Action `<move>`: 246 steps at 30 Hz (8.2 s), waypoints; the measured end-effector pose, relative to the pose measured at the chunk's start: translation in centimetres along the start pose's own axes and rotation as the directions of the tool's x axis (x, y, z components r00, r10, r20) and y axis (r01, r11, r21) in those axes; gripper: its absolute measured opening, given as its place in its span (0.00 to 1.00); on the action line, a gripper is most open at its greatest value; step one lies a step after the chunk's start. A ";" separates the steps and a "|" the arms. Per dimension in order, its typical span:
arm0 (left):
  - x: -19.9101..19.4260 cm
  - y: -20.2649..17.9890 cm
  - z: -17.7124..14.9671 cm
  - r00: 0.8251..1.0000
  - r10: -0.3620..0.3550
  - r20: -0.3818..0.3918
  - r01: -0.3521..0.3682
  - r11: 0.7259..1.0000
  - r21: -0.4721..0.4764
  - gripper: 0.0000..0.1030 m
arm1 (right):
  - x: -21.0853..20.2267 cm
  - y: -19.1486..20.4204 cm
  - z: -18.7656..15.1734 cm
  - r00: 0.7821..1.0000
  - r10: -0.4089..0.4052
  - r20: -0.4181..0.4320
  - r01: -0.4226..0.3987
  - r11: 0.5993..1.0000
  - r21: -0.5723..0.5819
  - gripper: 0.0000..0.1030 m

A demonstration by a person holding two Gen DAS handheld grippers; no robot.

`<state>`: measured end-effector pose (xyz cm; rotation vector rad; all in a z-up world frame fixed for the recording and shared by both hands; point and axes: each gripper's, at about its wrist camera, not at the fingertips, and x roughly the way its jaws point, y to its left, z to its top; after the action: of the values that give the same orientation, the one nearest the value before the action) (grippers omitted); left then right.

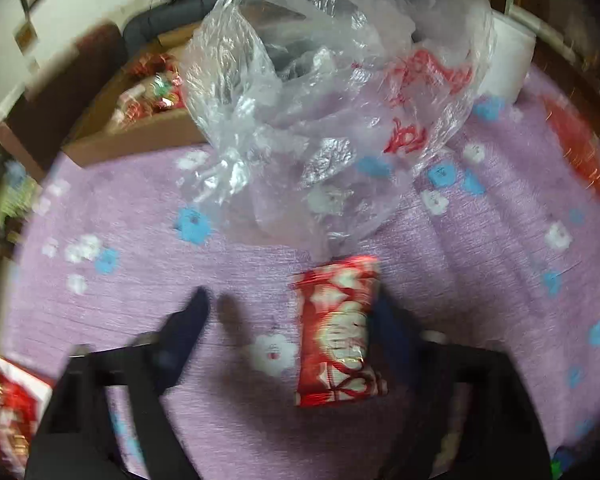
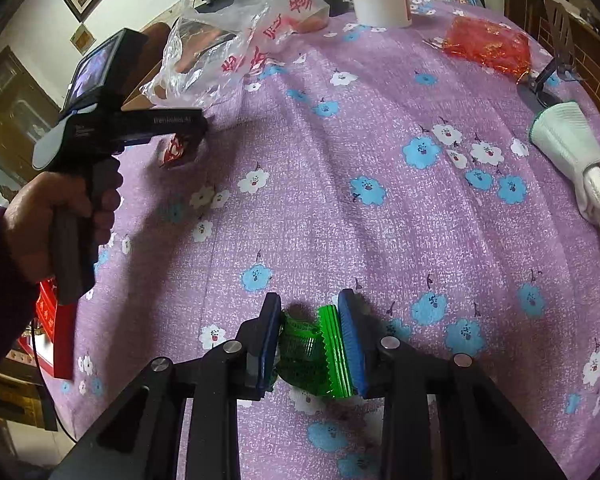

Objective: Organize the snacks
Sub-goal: 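Grasp the green packet with right while left grasps the red-white packet, then carry the green and red-white packets over the white tray, then open both grippers to drop the packets onto the white tray, then lift both open tools back from the filled tray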

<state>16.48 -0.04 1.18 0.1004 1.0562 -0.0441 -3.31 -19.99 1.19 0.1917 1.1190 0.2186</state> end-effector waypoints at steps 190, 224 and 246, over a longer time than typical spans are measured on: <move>-22.9 26.9 -18.9 0.903 0.413 0.116 -0.358 0.876 -0.324 0.46 | -0.4 36.9 5.0 0.915 0.404 0.001 -0.326 0.741 -0.587 0.47; -25.7 22.1 -19.4 0.961 0.260 0.092 -0.185 0.856 -0.482 0.85 | -3.0 28.6 0.4 0.924 0.380 -0.042 -0.333 0.744 -0.580 0.53; -26.5 22.1 -20.3 0.950 0.309 0.046 -0.243 0.822 -0.515 0.85 | -2.4 28.9 -0.1 0.917 0.391 -0.071 -0.355 0.725 -0.590 0.53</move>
<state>-12.27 23.68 15.75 -0.2256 0.8856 0.4880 -6.67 7.17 10.73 -0.1451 0.8925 0.9147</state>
